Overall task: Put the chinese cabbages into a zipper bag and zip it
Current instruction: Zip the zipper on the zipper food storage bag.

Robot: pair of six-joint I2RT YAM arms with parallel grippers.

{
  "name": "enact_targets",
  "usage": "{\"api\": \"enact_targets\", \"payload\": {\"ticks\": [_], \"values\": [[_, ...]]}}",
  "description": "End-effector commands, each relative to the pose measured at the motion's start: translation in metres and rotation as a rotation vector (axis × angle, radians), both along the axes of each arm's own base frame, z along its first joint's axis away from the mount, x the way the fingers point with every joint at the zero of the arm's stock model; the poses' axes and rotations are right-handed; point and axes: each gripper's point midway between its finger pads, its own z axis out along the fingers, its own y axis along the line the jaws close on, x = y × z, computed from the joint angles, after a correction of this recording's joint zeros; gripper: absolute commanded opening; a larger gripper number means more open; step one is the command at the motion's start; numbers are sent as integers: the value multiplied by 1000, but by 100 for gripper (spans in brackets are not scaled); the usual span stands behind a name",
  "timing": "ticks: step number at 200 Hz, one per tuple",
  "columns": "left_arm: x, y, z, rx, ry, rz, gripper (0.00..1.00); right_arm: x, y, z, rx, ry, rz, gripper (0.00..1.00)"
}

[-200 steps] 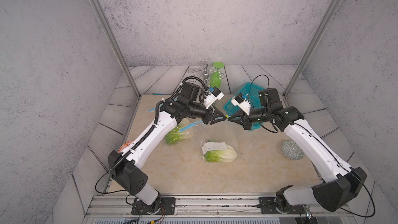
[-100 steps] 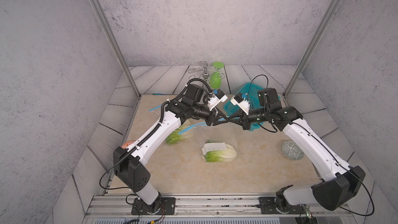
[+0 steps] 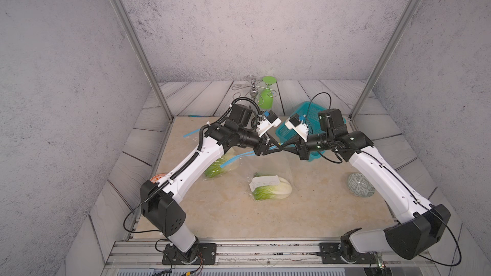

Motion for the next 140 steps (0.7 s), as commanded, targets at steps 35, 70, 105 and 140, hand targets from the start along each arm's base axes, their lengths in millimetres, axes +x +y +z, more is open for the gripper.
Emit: {"api": "enact_targets", "payload": {"ticks": [35, 70, 105, 140], "values": [[-6, 4, 21, -42, -41, -24, 13, 0, 1, 0, 14, 15, 6, 0], [-6, 6, 24, -39, -52, -20, 17, 0, 1, 2, 22, 17, 5, 0], [-6, 6, 31, -48, -56, -18, 25, -1, 1, 2, 21, 21, 6, 0], [-8, 4, 35, -73, -43, -30, 22, -1, 0, 3, 23, 21, 3, 0]]}}
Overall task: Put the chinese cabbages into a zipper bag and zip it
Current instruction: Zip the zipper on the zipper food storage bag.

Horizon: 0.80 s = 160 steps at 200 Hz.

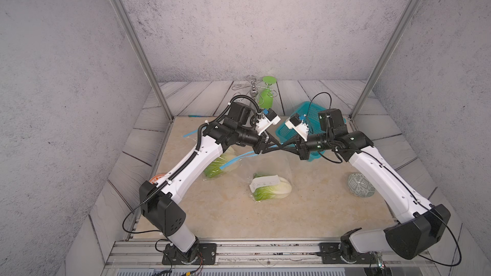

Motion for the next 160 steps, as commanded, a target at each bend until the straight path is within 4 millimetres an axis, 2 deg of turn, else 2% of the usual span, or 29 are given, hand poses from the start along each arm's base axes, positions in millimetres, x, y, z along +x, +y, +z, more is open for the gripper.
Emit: {"api": "enact_targets", "payload": {"ticks": [1, 68, 160], "values": [[-7, 2, 24, -59, -41, -28, 22, -1, 1, 2, 15, 4, 10, 0], [-6, 4, 13, -35, -44, -22, 0, -2, 1, 6, 36, 12, 7, 0], [-4, 18, -5, 71, -94, 27, 0, 0, -16, 14, 114, 23, -82, 0]]}}
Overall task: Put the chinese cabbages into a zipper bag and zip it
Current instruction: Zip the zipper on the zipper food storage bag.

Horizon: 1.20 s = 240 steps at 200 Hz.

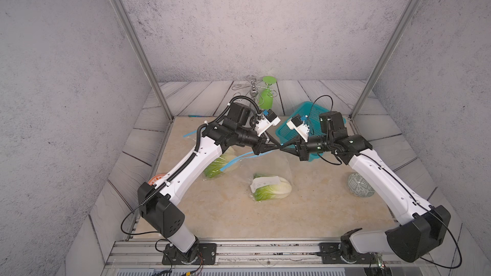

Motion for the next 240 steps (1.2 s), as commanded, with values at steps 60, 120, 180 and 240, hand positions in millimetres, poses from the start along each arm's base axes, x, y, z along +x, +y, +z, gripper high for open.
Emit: {"api": "enact_targets", "payload": {"ticks": [60, 120, 180, 240], "values": [[-10, 21, -5, 78, -40, 23, 0, 12, -34, 36, 117, -47, -156, 0], [-11, 38, -26, 160, -19, 111, 0, 44, -67, 37, 105, -49, -377, 0], [-30, 67, -47, 249, 3, 177, 0, 76, -100, 41, 90, -40, -588, 0], [-48, 91, -75, 305, 54, 231, 0, 94, -124, 41, 81, -30, -705, 0]]}}
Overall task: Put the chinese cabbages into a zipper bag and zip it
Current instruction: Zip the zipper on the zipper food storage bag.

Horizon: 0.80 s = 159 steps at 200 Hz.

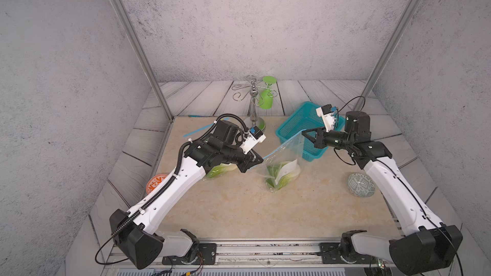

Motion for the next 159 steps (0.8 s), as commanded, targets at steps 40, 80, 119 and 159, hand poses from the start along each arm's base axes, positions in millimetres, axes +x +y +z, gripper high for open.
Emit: {"api": "enact_targets", "payload": {"ticks": [40, 80, 119, 159], "values": [[-16, 24, -22, 68, 96, 60, 0, 27, -29, 31, 33, -82, -173, 0], [-14, 9, -18, -38, 138, 66, 32, 13, -18, 27, 72, -31, -117, 0], [-8, 5, -23, -61, 133, 100, 23, -20, -11, 35, 71, -42, -55, 0], [-20, 10, -12, -69, 82, 108, 8, -69, 1, 43, 81, -19, 52, 0]]}}
